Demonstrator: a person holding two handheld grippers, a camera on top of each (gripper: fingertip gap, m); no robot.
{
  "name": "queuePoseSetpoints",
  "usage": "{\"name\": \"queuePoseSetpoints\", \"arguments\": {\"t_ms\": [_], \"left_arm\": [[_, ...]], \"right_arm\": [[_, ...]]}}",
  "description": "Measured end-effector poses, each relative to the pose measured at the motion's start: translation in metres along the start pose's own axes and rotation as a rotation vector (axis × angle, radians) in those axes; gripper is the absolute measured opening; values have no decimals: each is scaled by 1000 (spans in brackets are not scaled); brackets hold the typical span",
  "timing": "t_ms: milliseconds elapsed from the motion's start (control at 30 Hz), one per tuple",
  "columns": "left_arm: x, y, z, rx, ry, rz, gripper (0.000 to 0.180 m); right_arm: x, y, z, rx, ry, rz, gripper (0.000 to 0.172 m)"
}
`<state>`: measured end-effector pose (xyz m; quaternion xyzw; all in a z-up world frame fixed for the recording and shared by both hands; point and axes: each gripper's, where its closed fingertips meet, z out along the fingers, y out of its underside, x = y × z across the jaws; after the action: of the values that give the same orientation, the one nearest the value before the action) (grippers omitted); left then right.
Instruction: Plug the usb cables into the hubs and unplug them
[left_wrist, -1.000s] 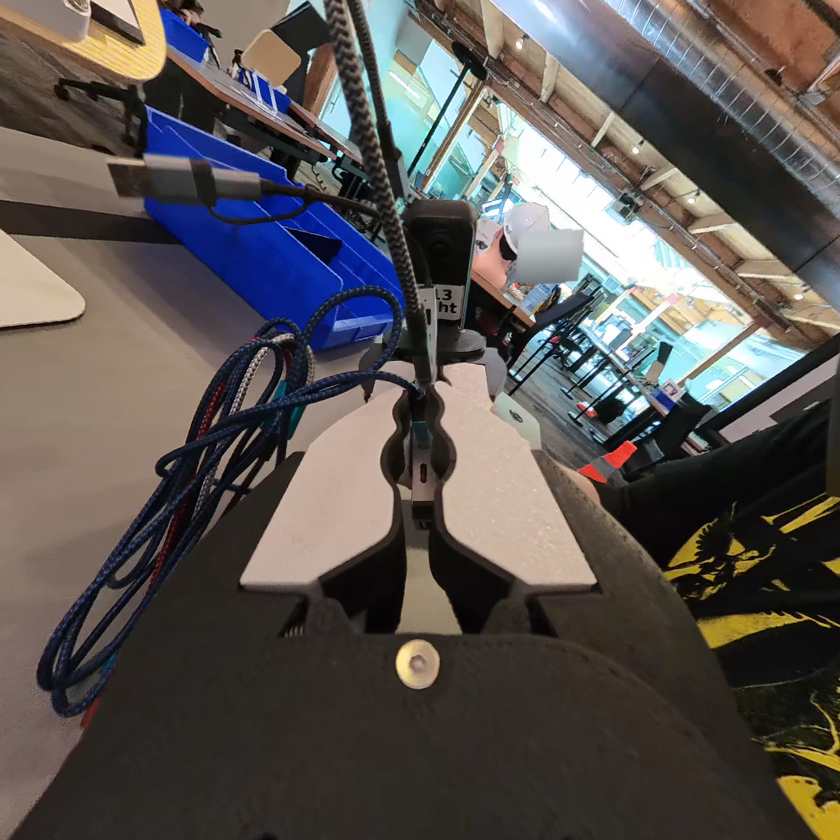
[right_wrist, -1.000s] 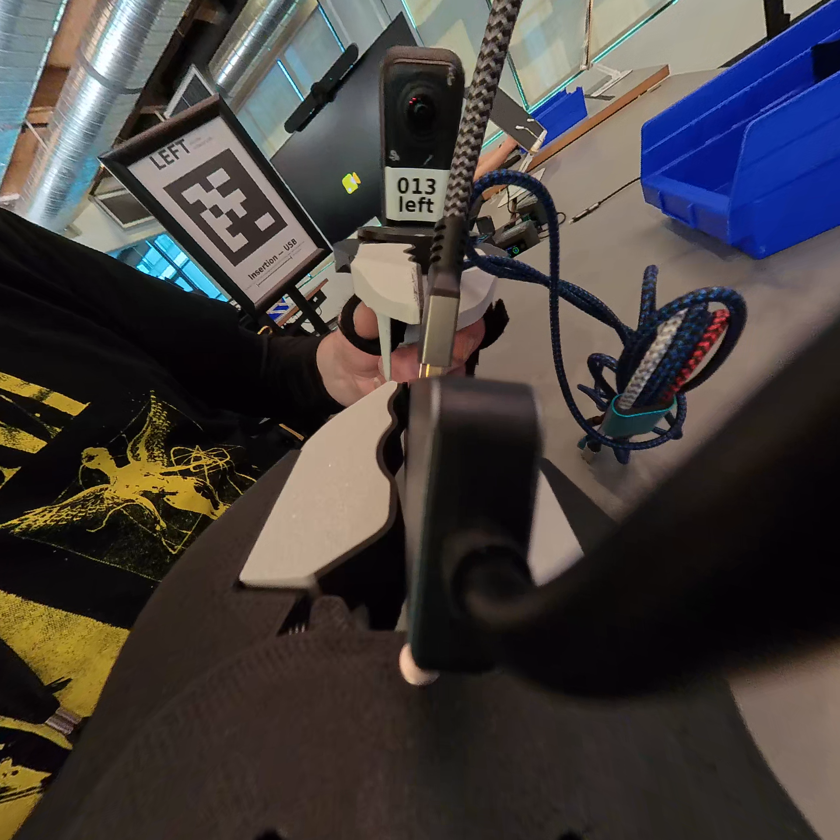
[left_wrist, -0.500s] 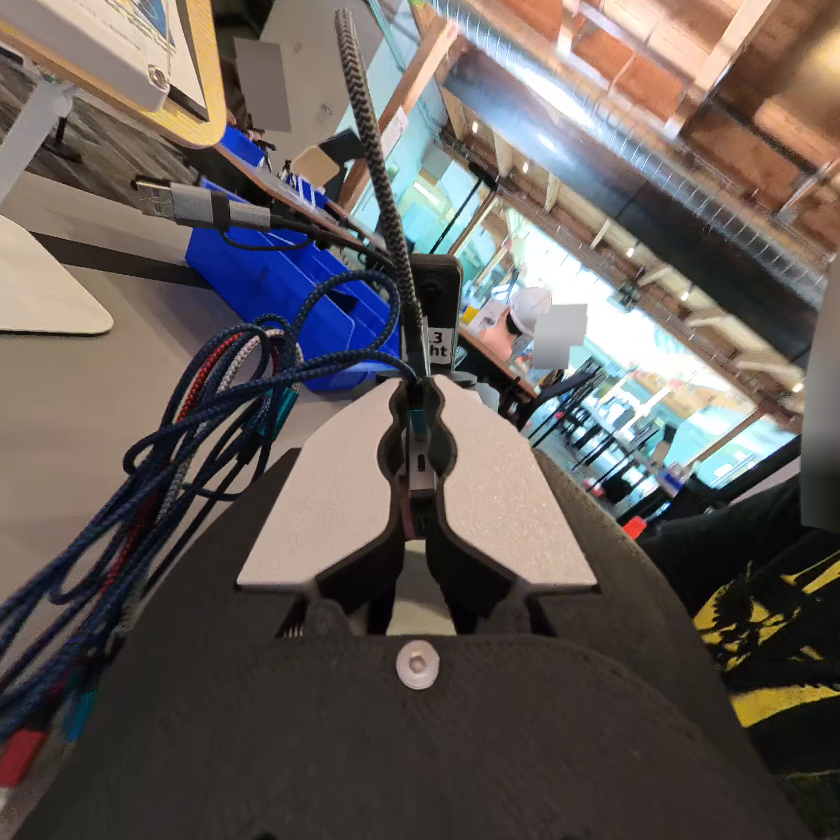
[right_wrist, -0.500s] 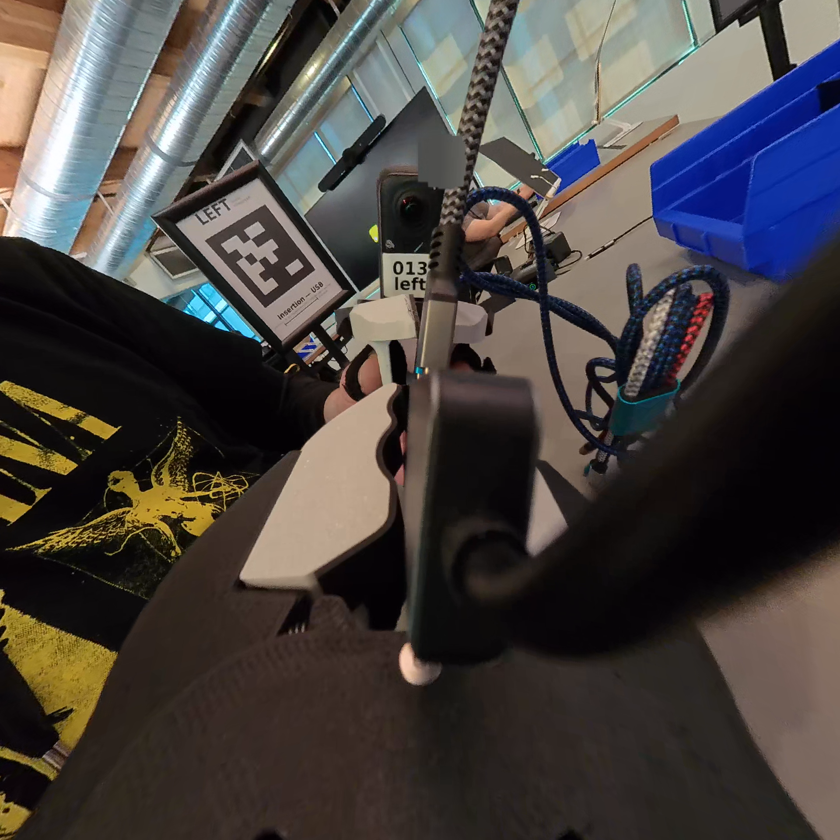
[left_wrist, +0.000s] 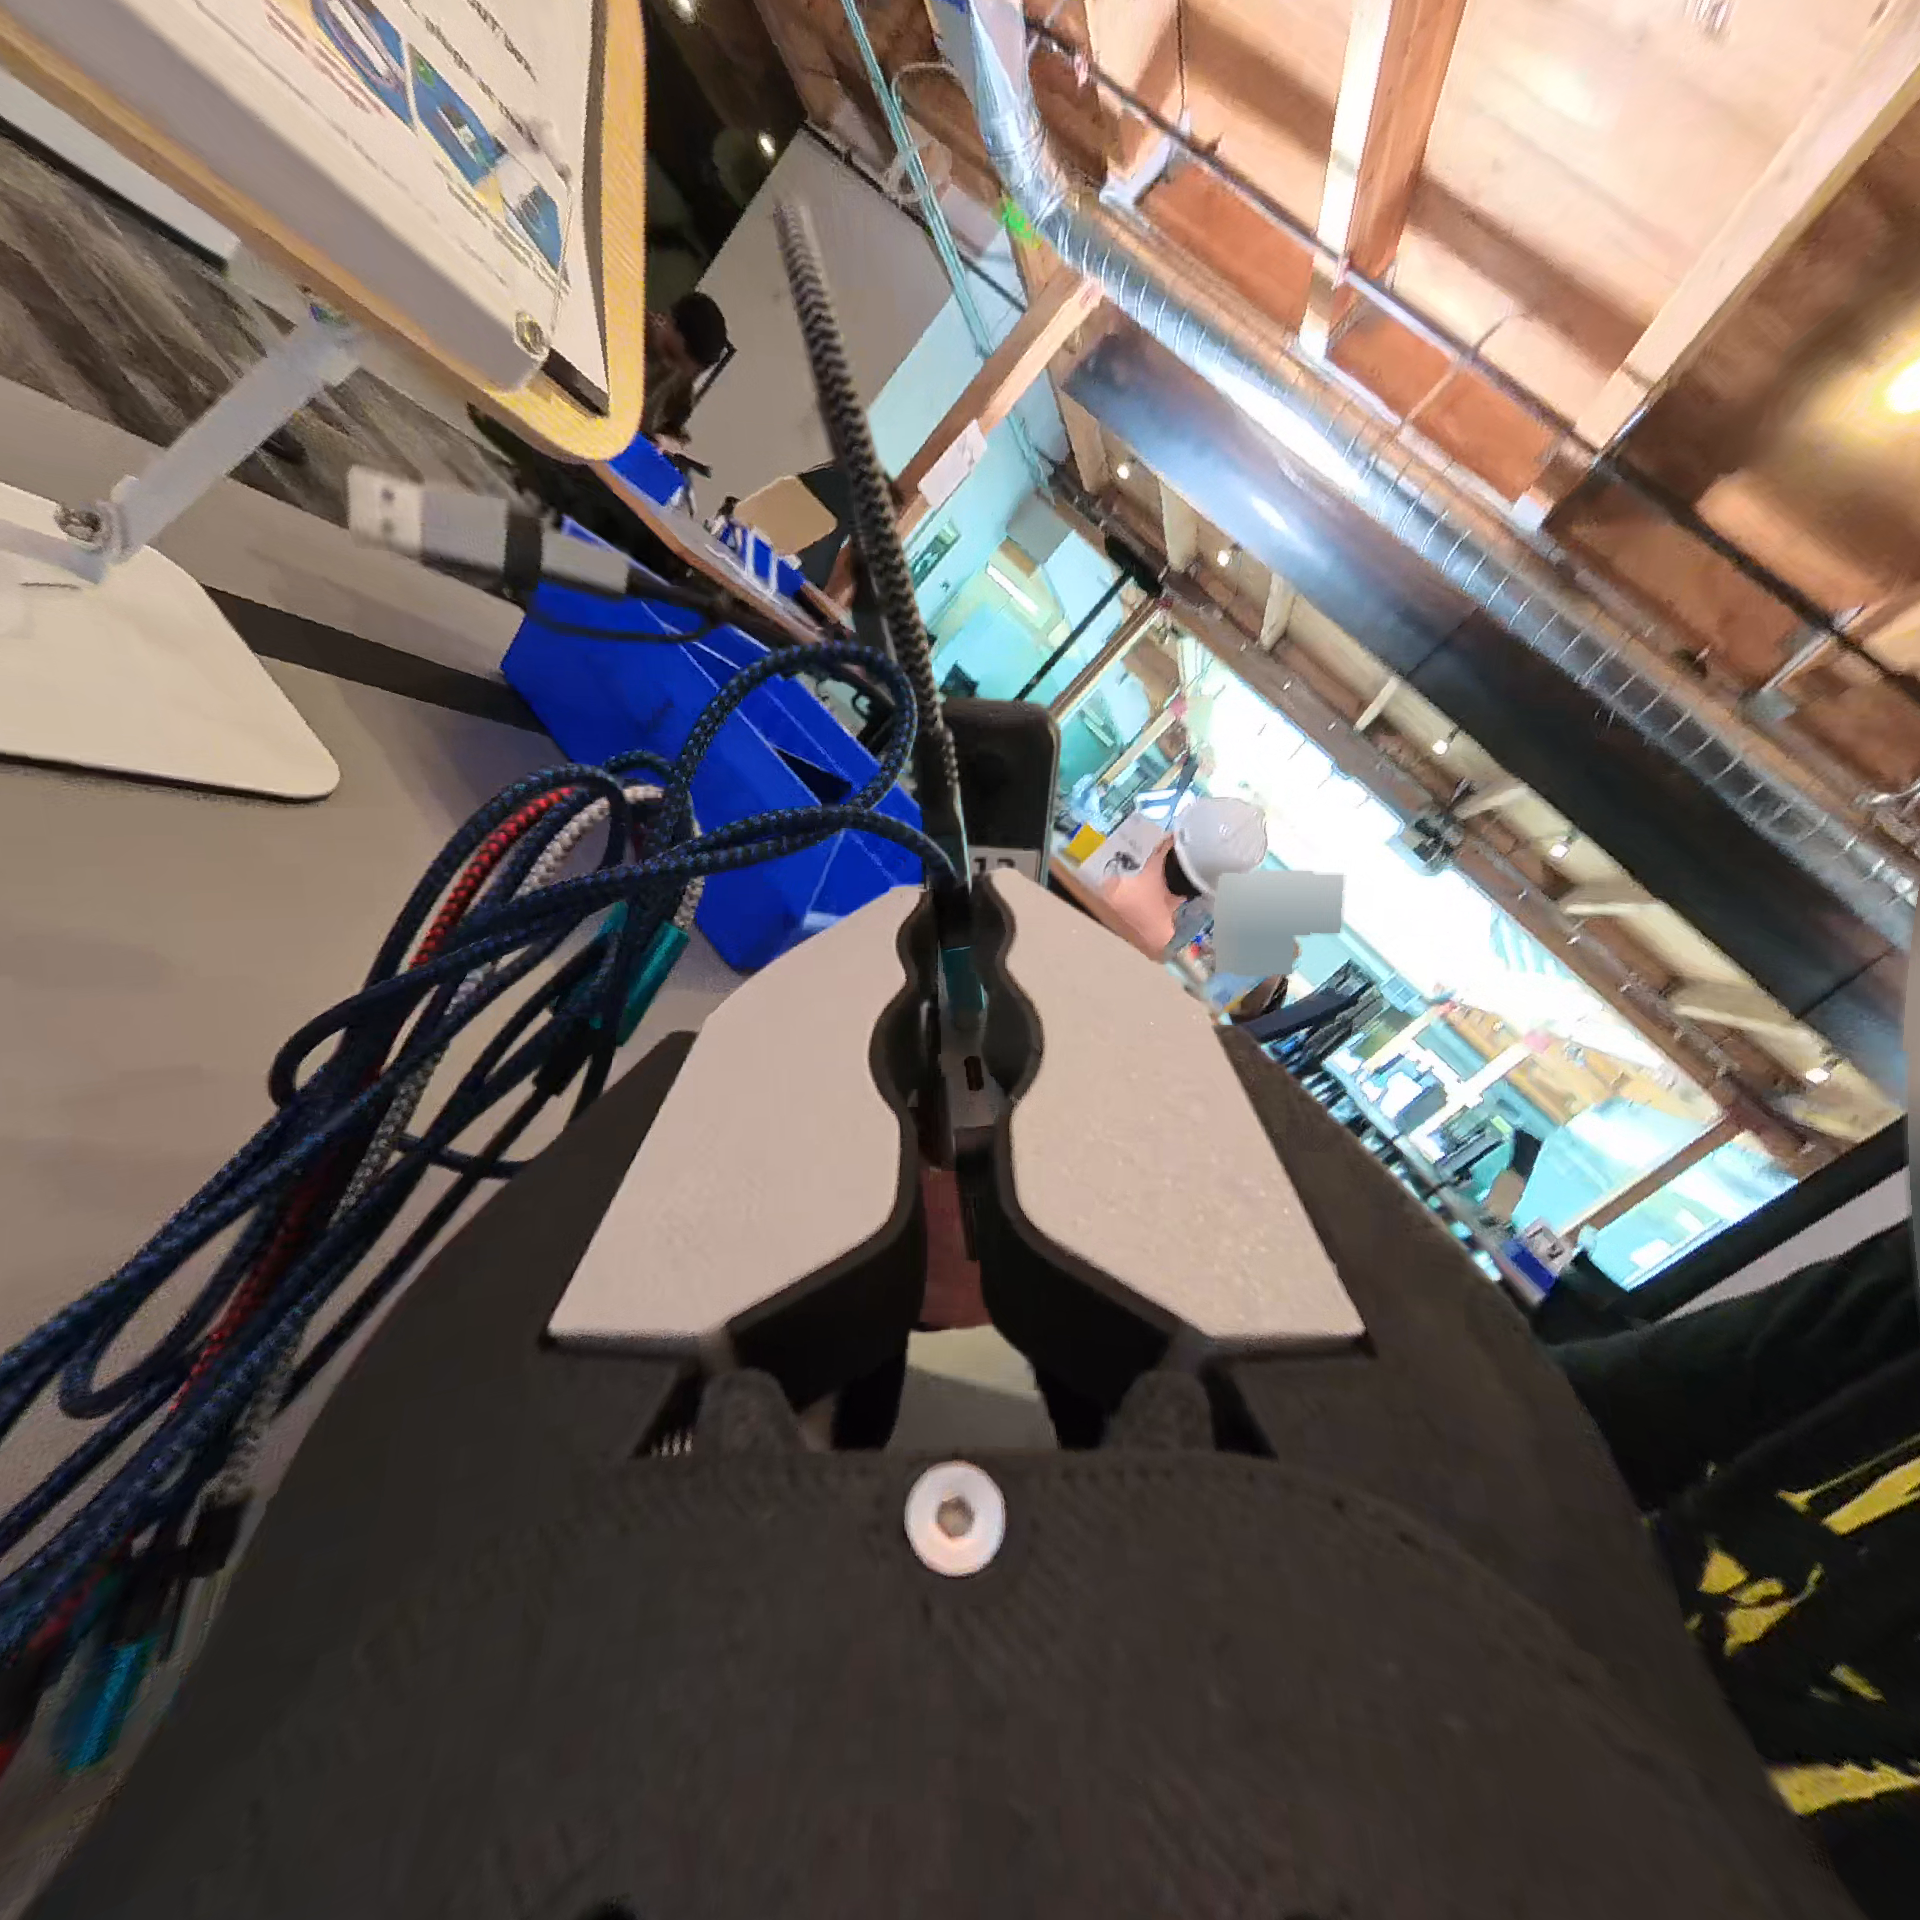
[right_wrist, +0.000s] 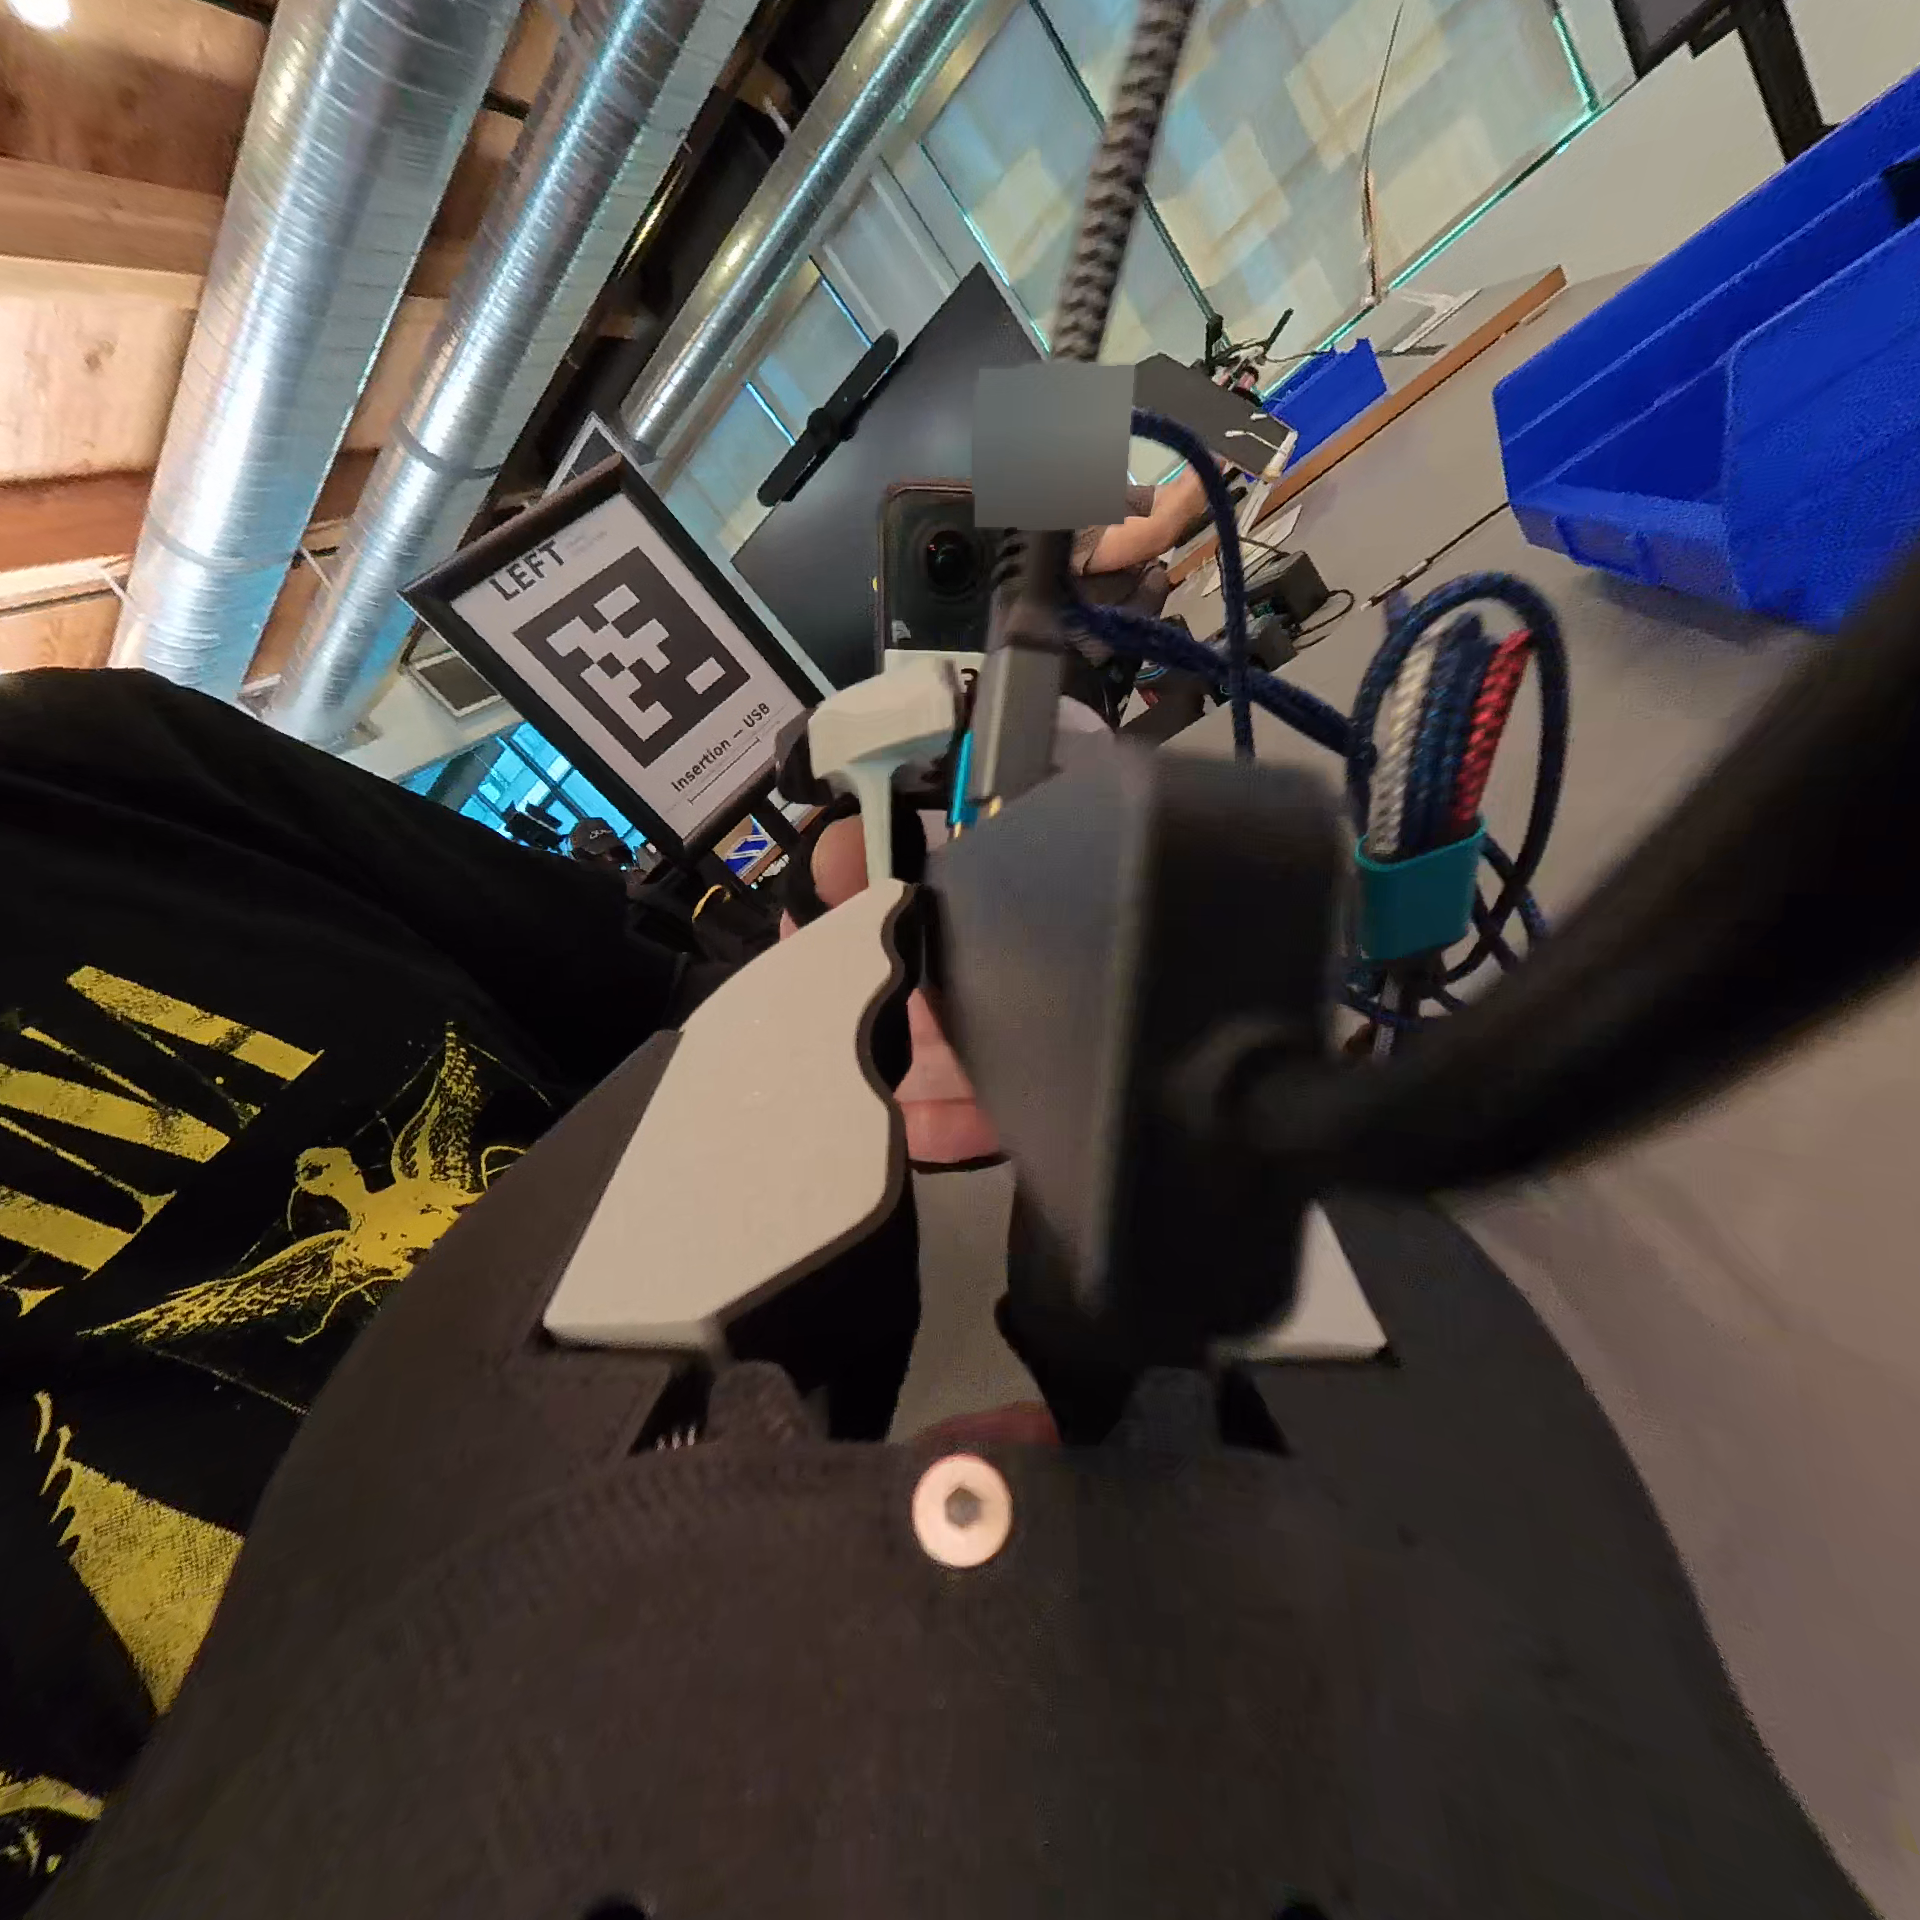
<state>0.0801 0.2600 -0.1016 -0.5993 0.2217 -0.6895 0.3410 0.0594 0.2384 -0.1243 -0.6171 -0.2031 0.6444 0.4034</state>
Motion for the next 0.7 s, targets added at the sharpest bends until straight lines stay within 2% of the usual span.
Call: {"name": "queuePoseSetpoints", "arguments": {"t_ms": [33, 167, 333, 700], "left_arm": [[-1, -2, -1, 18, 11, -22, 8], [-1, -6, -1, 69, 55, -73, 8], [2, -4, 2, 42, 22, 5, 9], [-5, 4, -3, 42, -8, 3, 9]], "right_arm": [[-1, 0, -1, 6, -4, 8, 14], [1, -1, -1, 31, -8, 46, 10], [-1, -5, -2, 80, 6, 27, 9], [4, -11, -6, 102, 47, 31, 9]]}}
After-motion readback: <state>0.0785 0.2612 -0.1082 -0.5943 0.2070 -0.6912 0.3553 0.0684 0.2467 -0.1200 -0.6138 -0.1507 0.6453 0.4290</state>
